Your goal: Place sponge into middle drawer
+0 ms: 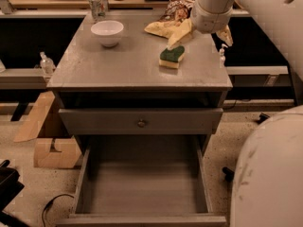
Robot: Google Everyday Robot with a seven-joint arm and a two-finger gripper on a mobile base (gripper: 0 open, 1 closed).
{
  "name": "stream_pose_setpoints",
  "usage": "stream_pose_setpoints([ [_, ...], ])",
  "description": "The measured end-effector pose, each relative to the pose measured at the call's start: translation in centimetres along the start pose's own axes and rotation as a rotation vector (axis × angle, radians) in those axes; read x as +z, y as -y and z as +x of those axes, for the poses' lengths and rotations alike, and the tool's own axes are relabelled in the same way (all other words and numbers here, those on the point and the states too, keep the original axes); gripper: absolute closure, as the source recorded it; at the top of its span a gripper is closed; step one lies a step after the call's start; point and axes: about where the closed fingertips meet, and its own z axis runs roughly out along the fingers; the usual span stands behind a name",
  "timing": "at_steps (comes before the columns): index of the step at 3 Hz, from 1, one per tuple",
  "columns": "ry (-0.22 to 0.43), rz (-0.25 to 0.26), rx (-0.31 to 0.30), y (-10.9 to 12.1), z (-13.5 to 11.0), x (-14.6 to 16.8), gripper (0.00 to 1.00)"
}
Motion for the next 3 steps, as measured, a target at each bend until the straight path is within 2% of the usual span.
stream_pose_setpoints([
  [1,0.000,0.000,0.040,-0.1,0.0,0.1,0.00],
  [2,0.000,0.000,0.040,-0.1,0.0,0.2,0.00],
  [3,-0.001,0.026,-0.011,-3.0,-0.6,1.8,0.00],
])
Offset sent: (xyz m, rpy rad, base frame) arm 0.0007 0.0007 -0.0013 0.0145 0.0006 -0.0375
